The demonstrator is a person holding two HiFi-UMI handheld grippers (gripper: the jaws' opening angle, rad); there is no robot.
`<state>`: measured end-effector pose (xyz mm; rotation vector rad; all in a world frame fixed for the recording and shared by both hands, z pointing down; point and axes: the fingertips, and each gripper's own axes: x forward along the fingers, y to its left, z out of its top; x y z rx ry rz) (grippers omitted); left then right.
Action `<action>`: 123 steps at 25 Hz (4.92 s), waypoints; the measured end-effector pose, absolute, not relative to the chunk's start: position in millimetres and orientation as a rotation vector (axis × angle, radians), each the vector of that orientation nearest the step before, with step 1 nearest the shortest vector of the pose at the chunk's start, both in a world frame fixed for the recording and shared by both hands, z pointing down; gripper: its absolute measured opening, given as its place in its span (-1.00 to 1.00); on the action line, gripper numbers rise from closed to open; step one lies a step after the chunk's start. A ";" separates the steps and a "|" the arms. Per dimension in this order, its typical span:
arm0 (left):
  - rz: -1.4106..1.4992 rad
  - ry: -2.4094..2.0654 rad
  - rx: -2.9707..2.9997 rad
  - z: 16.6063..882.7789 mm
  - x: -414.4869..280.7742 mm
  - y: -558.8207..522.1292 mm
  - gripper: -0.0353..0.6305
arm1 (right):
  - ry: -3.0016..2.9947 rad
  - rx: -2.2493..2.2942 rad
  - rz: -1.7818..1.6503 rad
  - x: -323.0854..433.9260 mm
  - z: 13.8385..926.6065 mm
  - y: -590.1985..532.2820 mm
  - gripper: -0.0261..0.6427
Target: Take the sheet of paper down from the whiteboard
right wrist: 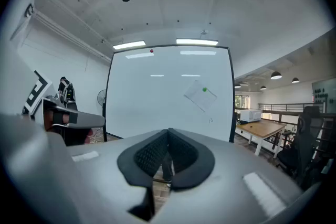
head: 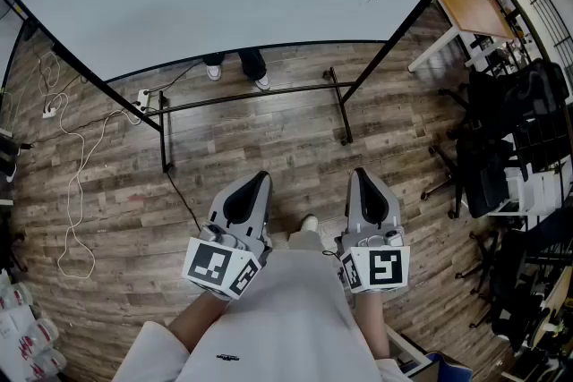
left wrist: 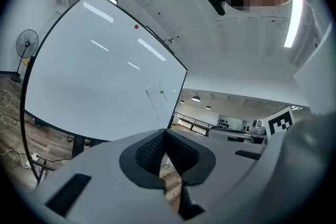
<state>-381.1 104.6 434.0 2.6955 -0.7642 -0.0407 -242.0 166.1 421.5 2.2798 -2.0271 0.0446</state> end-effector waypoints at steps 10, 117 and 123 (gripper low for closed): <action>-0.008 -0.781 2.725 430.6 -333.1 149.6 -0.88 | -2.043 2.338 0.095 -194.1 426.5 213.8 -0.89; -0.119 -1.404 2.792 295.2 47.9 -221.5 -0.56 | -2.479 1.647 -0.370 142.4 330.5 -233.0 -0.89; -0.091 -1.445 2.829 281.3 59.6 -232.4 -0.47 | -2.507 1.665 -0.364 142.6 325.8 -231.0 -0.89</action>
